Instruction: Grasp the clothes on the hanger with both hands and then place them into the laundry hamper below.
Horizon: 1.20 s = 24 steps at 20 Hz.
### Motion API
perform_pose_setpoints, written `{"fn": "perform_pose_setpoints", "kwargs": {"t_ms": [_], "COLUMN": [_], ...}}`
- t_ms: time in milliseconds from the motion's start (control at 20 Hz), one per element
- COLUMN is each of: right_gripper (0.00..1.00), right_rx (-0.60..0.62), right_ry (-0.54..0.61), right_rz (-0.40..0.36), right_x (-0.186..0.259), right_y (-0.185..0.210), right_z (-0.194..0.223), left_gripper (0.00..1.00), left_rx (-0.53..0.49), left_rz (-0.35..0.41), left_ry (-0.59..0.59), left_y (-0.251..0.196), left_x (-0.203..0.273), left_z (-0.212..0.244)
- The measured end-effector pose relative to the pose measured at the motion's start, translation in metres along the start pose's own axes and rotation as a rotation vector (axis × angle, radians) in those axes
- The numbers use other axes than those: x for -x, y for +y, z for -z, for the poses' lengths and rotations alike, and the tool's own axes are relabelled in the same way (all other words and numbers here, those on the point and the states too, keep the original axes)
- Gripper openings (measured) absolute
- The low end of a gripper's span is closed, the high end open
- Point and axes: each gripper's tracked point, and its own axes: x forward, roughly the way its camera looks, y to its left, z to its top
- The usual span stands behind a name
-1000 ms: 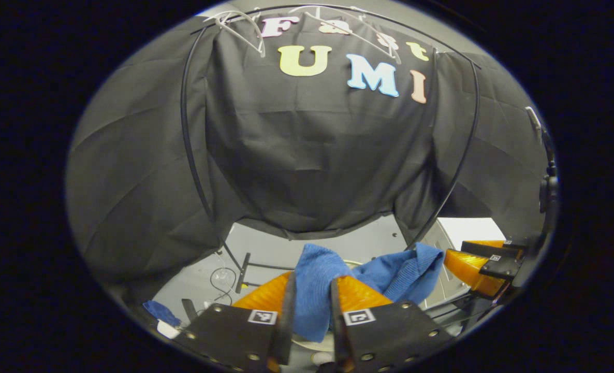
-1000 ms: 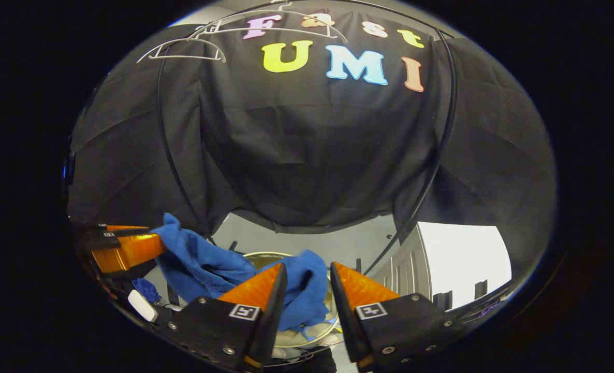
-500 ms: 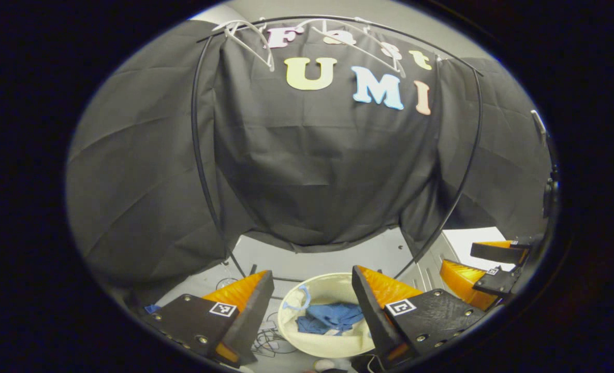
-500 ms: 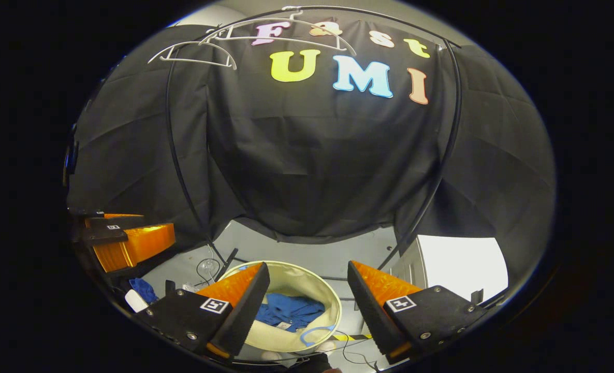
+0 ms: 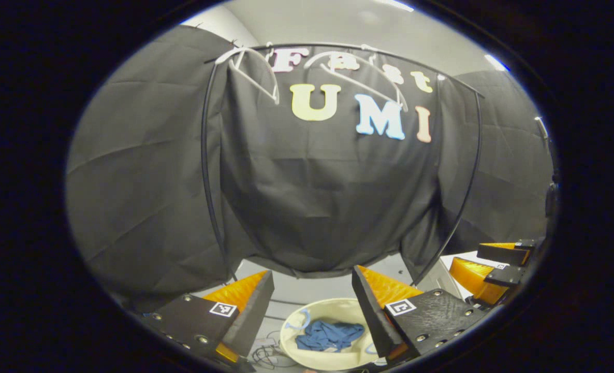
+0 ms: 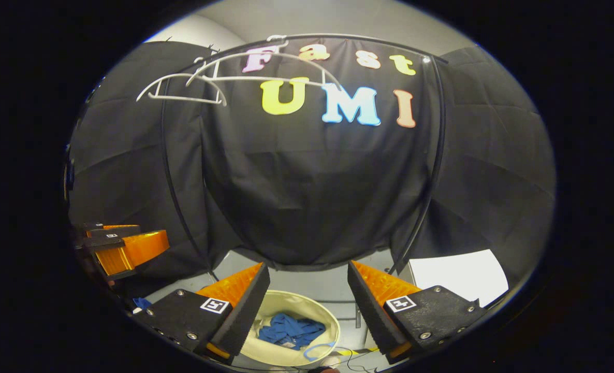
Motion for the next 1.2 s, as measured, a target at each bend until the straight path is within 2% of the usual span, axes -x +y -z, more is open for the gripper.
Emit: {"fn": "perform_pose_setpoints", "kwargs": {"t_ms": [100,150,250,300,500,850,1200], "right_gripper": [0.94,0.94,0.94,0.93,0.93,0.94,0.94], "right_rx": [-0.018,-0.024,-0.033,-0.037,-0.042,-0.043,-0.047], "right_ry": [-0.068,-0.103,-0.168,-0.196,-0.298,-0.407,-0.442], "right_rz": [0.017,0.029,0.05,0.06,0.093,0.135,0.139], "right_x": [0.006,0.009,0.017,0.019,0.031,0.058,0.068], "right_y": [-0.006,-0.011,-0.02,-0.024,-0.038,-0.049,-0.05], "right_z": [-0.033,-0.049,-0.079,-0.091,-0.138,-0.186,-0.195], "left_gripper": [0.94,0.88,0.88,0.94,0.94,0.94,0.94], "left_rx": [-0.014,-0.021,-0.033,-0.035,-0.014,-0.023,-0.038], "left_rz": [0.002,0.002,0.001,-0.002,0.01,0.003,-0.025], "left_ry": [-0.068,-0.103,-0.168,-0.2,-0.331,-0.464,-0.483], "left_y": [-0.001,0.0,0.004,0.008,0.014,0.022,0.025], "left_x": [0.008,0.012,0.022,0.028,0.049,0.067,0.074], "left_z": [-0.034,-0.052,-0.086,-0.101,-0.164,-0.215,-0.219]}}
